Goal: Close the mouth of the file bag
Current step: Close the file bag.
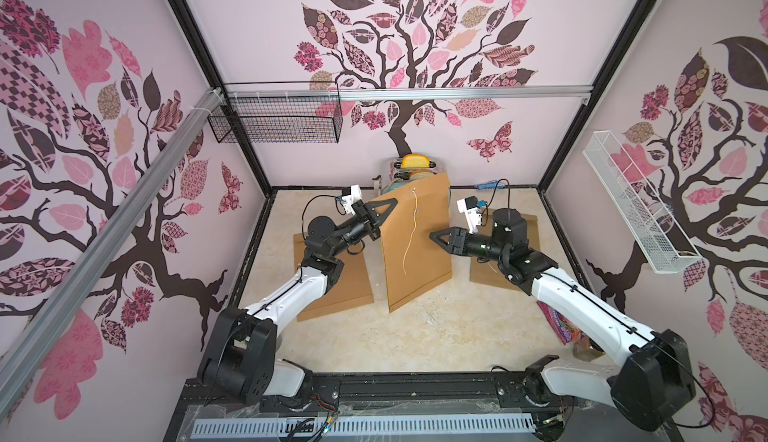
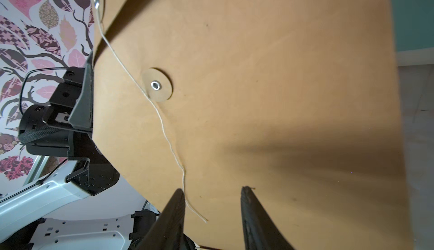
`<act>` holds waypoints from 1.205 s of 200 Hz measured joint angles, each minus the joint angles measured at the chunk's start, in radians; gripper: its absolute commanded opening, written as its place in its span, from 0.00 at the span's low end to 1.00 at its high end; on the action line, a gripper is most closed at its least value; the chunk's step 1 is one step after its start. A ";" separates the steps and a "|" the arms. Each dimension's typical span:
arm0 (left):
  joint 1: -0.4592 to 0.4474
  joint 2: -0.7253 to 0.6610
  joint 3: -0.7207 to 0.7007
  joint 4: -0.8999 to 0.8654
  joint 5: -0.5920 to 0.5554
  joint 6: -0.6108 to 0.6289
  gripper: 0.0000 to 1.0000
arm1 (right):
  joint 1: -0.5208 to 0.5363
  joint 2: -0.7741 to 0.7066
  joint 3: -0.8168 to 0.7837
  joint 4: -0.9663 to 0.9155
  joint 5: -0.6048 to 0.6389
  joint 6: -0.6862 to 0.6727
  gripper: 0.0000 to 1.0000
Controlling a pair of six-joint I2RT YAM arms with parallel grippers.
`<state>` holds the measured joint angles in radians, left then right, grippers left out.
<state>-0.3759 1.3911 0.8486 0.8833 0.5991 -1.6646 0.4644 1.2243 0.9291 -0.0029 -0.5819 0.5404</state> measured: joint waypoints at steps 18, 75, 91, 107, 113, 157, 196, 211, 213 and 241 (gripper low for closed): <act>-0.003 -0.016 0.000 -0.011 -0.016 0.013 0.00 | 0.027 -0.005 -0.008 0.048 0.016 0.008 0.41; -0.010 -0.019 0.000 -0.026 -0.034 0.016 0.00 | 0.040 0.070 0.021 0.204 -0.003 0.043 0.39; -0.010 -0.019 -0.005 -0.024 -0.035 0.015 0.00 | 0.040 0.085 0.047 0.217 -0.021 0.044 0.38; -0.010 -0.019 -0.010 -0.027 -0.035 0.016 0.00 | 0.040 0.111 0.082 0.240 -0.048 0.047 0.38; -0.010 -0.019 -0.010 -0.028 -0.036 0.016 0.00 | 0.040 0.123 0.092 0.250 -0.058 0.048 0.38; -0.010 -0.016 -0.010 -0.025 -0.039 0.013 0.00 | 0.043 0.167 0.098 0.297 -0.127 0.070 0.34; -0.010 -0.002 -0.010 -0.018 -0.040 0.008 0.00 | 0.044 0.173 0.097 0.336 -0.174 0.084 0.32; -0.010 -0.001 -0.010 -0.015 -0.041 0.006 0.00 | 0.044 0.173 0.097 0.350 -0.186 0.088 0.34; -0.010 -0.001 -0.010 -0.014 -0.041 0.006 0.00 | 0.044 0.173 0.097 0.349 -0.187 0.087 0.34; -0.010 -0.001 -0.010 -0.011 -0.042 0.004 0.00 | 0.044 0.169 0.096 0.285 -0.139 0.053 0.35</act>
<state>-0.3862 1.3899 0.8383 0.8719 0.5575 -1.6604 0.5087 1.3930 1.0252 0.2817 -0.7208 0.5934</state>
